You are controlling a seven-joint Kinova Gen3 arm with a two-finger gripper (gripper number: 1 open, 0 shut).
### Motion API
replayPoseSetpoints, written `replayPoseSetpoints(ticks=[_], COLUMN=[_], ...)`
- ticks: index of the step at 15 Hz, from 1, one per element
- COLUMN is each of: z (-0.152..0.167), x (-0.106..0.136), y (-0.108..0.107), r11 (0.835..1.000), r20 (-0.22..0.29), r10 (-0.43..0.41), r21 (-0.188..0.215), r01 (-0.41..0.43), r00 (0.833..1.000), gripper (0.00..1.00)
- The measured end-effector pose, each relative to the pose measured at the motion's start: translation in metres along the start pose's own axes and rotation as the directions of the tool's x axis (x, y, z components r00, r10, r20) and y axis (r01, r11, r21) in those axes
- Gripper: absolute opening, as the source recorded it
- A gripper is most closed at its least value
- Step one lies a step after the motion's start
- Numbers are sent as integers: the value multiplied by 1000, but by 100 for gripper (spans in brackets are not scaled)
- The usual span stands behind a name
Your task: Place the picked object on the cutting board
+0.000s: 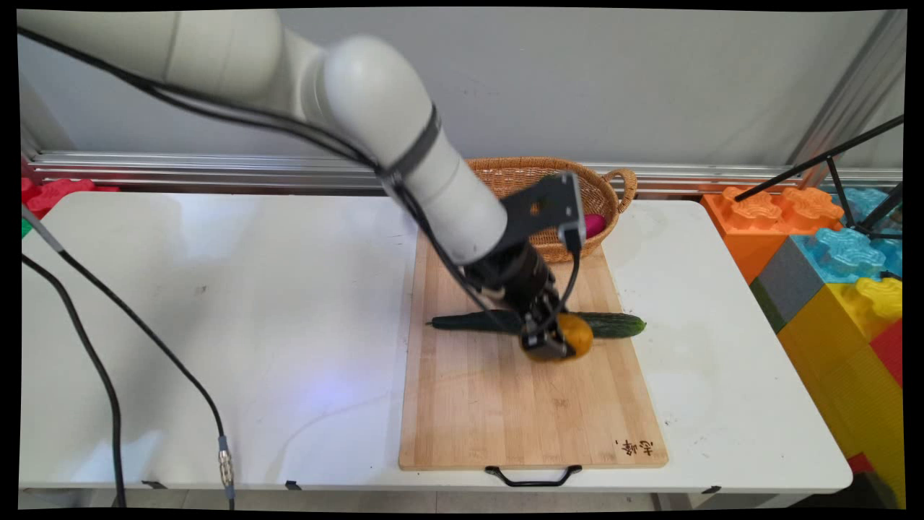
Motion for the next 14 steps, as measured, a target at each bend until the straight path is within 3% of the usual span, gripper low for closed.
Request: replayPoseSetpoints(ticks=[9,13,14], z=[57,68,71], x=[-26,-30,-30], y=[14,16,16], r11=[999,999,999], r20=[11,8,5], r10=[30,42,46], r21=[10,17,19], r01=[-30,-42,-46], r00=[999,999,999], gripper=[0,0,100])
